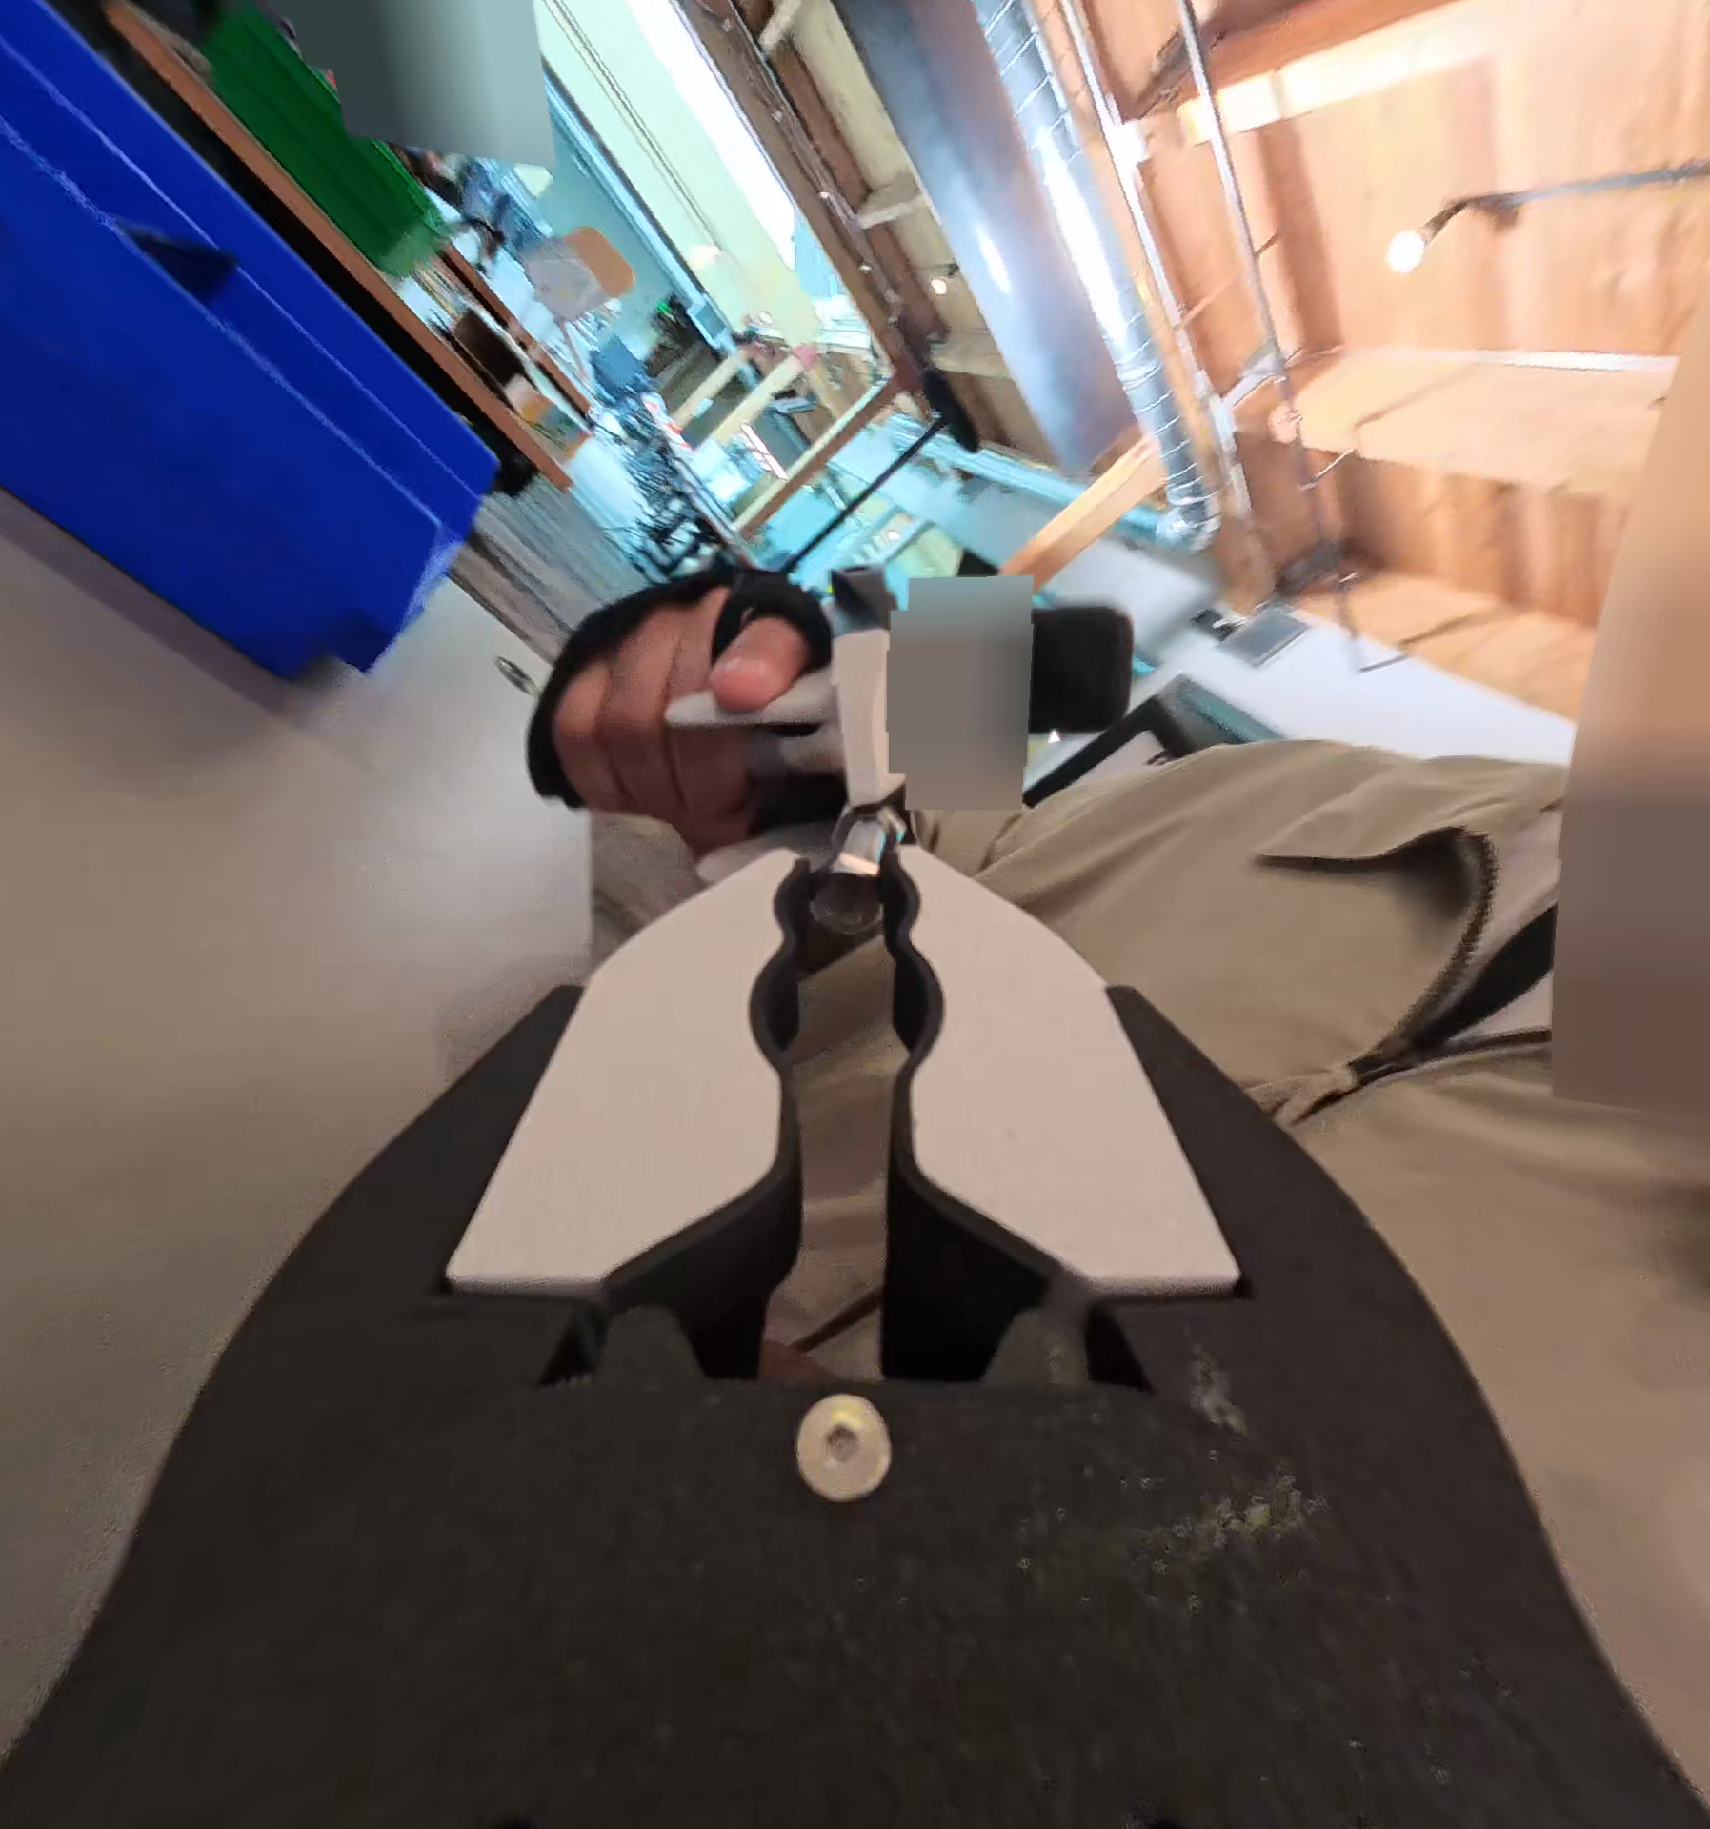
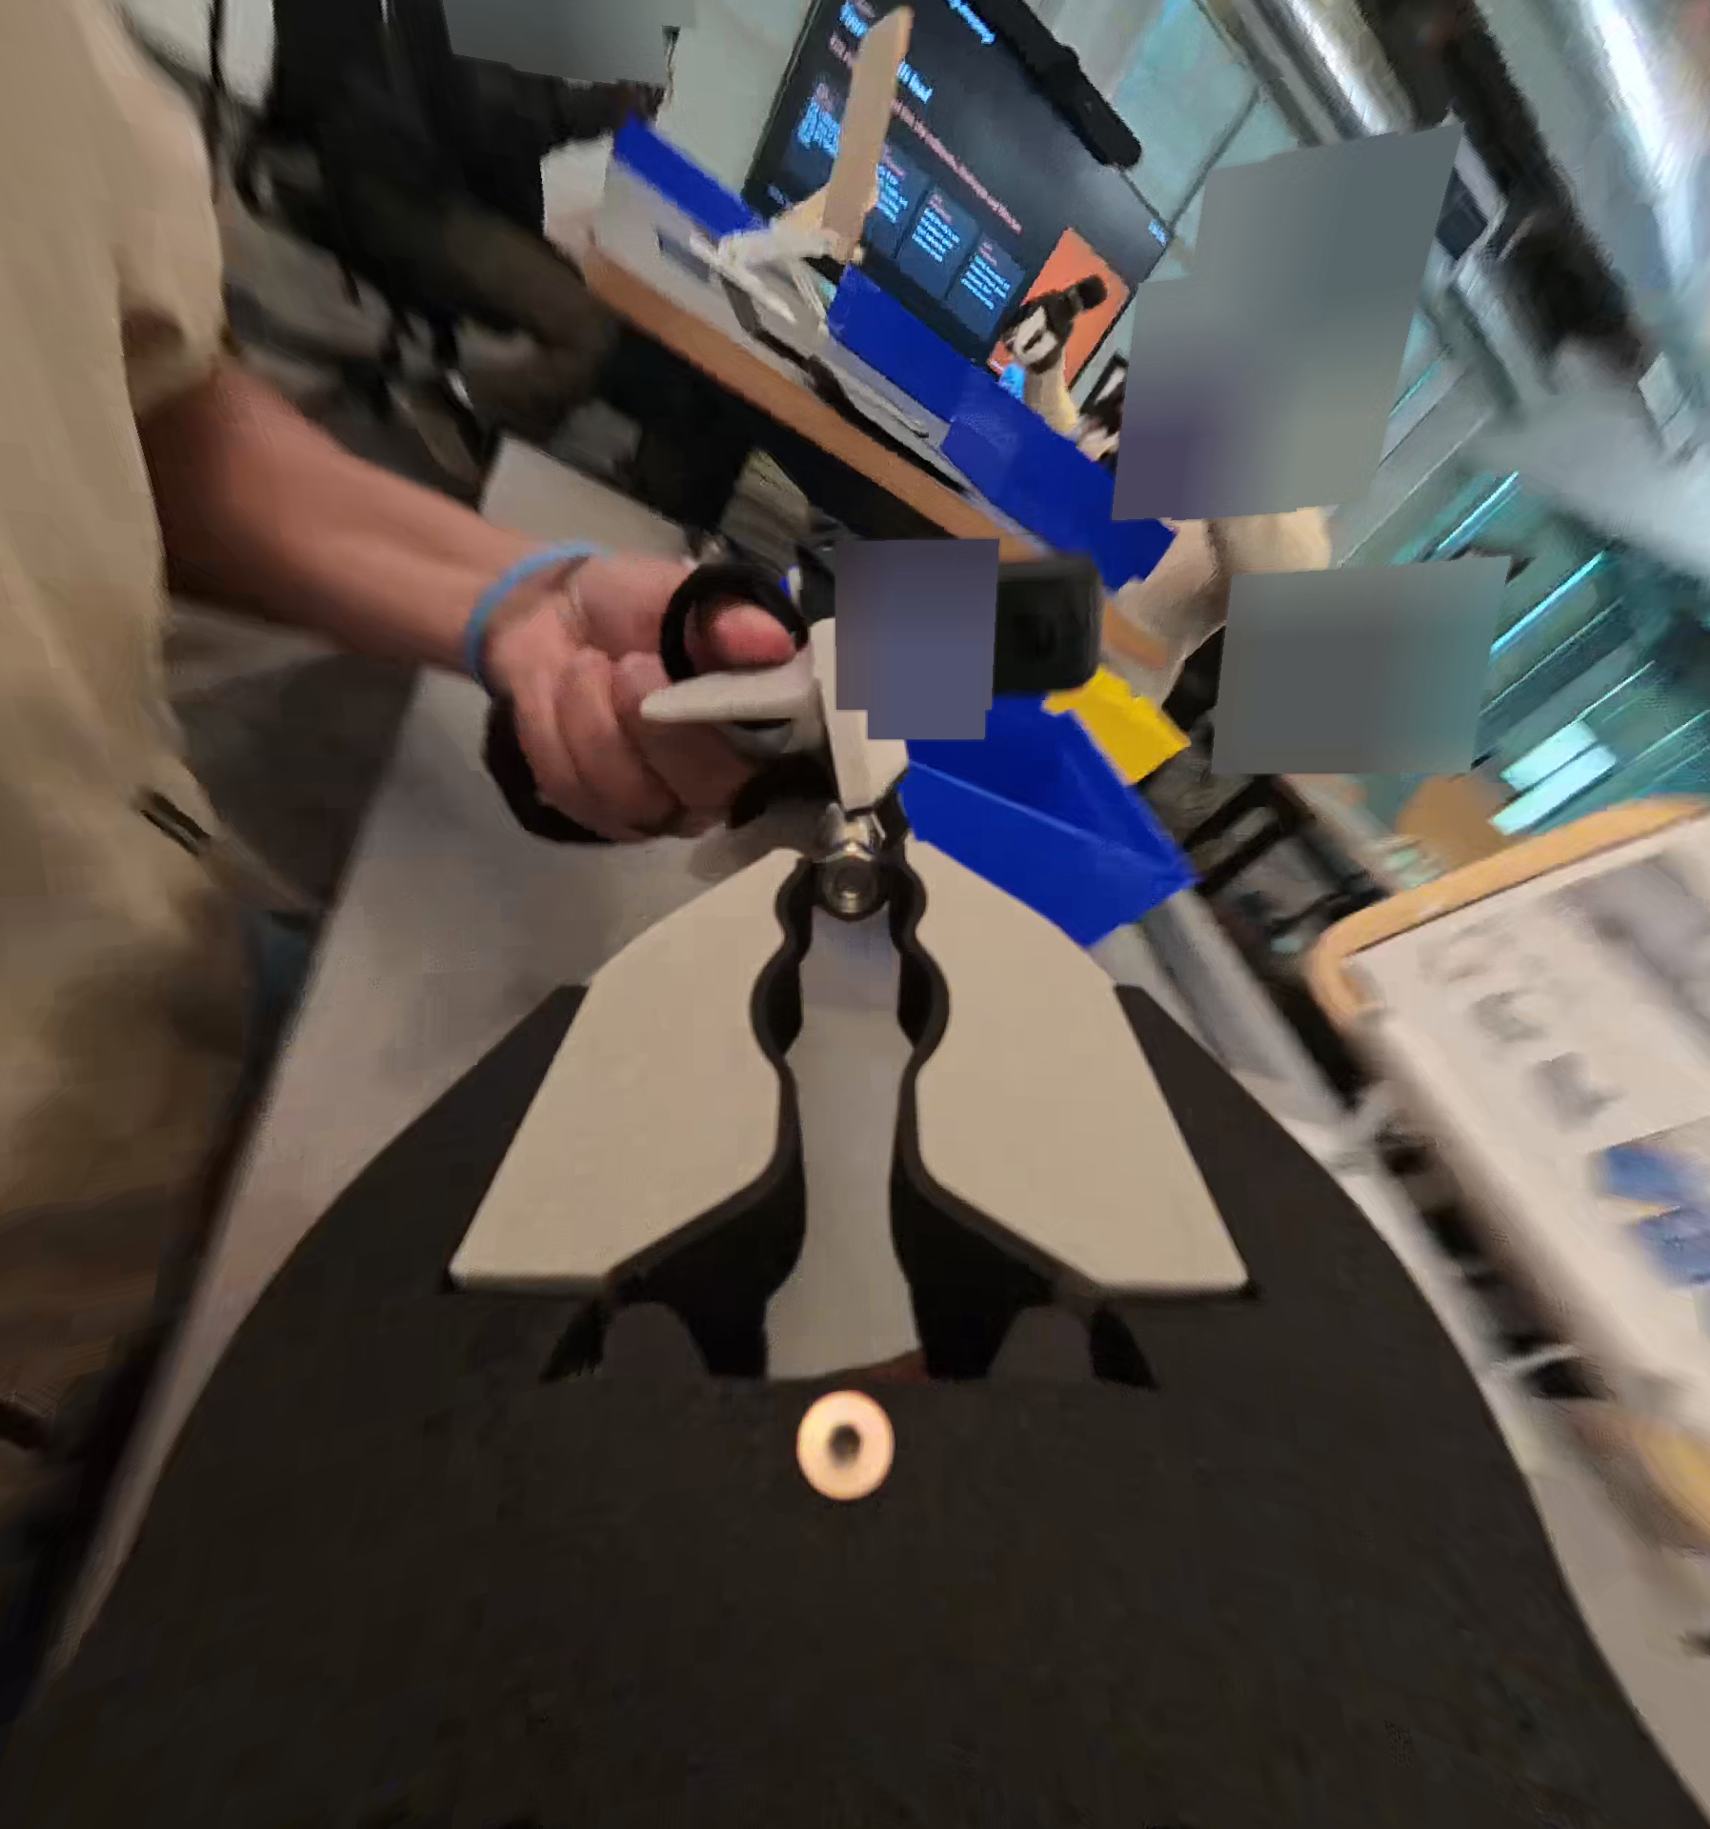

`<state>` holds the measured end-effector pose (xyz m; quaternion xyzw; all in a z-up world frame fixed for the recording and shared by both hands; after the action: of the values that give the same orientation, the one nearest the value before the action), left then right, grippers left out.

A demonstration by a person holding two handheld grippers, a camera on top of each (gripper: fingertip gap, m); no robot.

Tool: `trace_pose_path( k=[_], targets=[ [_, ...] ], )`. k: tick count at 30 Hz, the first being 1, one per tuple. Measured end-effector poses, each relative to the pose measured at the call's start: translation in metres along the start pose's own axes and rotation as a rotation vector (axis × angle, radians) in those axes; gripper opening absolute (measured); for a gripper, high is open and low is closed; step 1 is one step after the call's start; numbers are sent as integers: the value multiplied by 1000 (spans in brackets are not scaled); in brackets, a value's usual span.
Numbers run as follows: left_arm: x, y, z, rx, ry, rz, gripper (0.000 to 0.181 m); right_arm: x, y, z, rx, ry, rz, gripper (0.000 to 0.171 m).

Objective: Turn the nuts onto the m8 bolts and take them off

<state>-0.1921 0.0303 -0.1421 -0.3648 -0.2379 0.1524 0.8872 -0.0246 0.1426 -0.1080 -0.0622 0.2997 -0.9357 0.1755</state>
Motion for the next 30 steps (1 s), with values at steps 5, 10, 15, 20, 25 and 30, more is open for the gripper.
trace_pose_path(
  k=[5,10,15,20,25,30],
  targets=[
    [-3,15,-6,-174,-24,-74,14,-2,11,0,-415,-19,-34,14],
    [-4,6,2,60,-3,49,13,-1,-2,-9,40,-6,1,21],
    [-5,-11,8,383,66,230,14,-1,-7,-22,613,-2,35,38],
    [10,-28,-1,766,229,412,14,10,5,-40,1285,-31,155,36],
    [20,-30,-11,919,309,500,14,12,17,-48,1549,-75,211,16],
    [20,-28,-12,797,275,451,14,6,16,-43,1285,-33,156,16]
  ],
)
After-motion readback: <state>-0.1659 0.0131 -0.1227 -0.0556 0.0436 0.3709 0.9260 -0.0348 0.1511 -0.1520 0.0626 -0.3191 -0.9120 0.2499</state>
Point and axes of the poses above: each gripper's, where its closed fingertips meet, x out along the fingers, z out of its top, y = z × x across the jaws, the point moved 10 cm from there along -x, back along the fingers, and after that the axes turned 11 degrees about -z, right-handed, at the moved point
